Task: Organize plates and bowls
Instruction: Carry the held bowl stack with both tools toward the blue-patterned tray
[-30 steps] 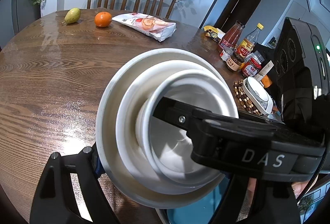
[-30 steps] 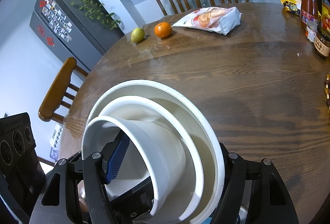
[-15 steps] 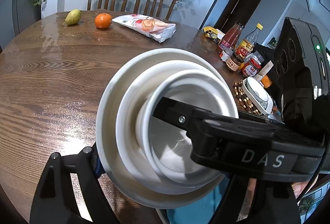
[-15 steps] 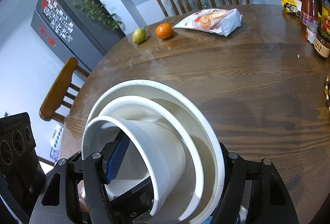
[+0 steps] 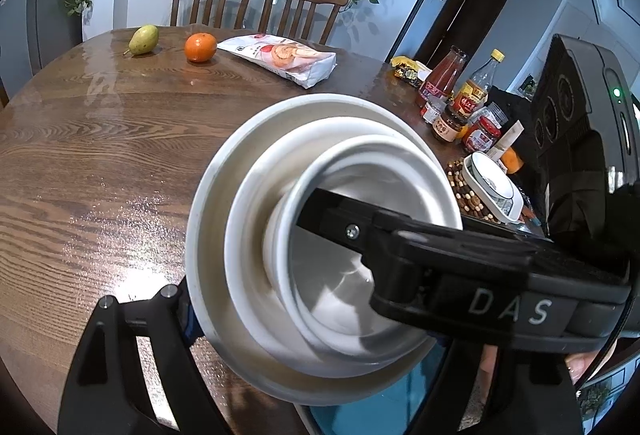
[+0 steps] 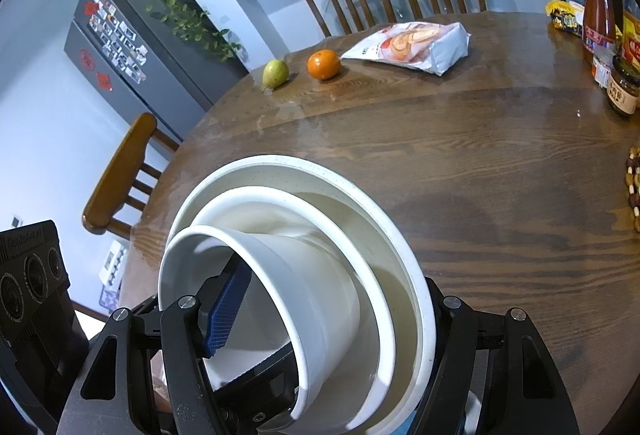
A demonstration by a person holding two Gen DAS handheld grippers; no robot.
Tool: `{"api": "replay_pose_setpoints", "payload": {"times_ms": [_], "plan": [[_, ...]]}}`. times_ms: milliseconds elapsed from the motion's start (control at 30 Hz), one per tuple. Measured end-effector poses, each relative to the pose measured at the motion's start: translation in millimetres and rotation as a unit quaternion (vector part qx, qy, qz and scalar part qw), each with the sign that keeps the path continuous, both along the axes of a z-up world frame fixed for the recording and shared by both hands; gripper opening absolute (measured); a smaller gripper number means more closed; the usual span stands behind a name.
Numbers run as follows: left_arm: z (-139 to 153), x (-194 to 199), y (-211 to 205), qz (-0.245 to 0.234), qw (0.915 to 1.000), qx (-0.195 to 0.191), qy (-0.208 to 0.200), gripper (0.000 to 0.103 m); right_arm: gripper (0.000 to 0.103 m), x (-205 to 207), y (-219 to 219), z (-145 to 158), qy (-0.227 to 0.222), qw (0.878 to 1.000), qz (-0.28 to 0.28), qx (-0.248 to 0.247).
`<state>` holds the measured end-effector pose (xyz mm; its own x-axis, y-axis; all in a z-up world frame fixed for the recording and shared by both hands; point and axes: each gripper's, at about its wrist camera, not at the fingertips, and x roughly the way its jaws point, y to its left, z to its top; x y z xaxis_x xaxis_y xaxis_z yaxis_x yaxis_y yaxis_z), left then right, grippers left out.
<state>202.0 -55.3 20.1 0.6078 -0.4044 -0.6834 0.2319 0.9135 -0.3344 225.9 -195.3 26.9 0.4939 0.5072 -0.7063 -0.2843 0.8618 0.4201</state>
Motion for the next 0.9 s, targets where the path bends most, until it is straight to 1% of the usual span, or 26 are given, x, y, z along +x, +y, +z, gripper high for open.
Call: {"api": "replay_pose_setpoints", "payload": {"times_ms": [533,900], "plan": [[4,-22,-2,0.001,1.0000,-0.003,-0.004,0.080,0.073,-20,-1,5,-0.004,1.000,0.002,-0.008],[9,-31,-12,-0.006,0.9999,-0.001,-0.009,0.080,0.073,-30,-6,10,-0.012,1.000,-0.002,-0.007]]}}
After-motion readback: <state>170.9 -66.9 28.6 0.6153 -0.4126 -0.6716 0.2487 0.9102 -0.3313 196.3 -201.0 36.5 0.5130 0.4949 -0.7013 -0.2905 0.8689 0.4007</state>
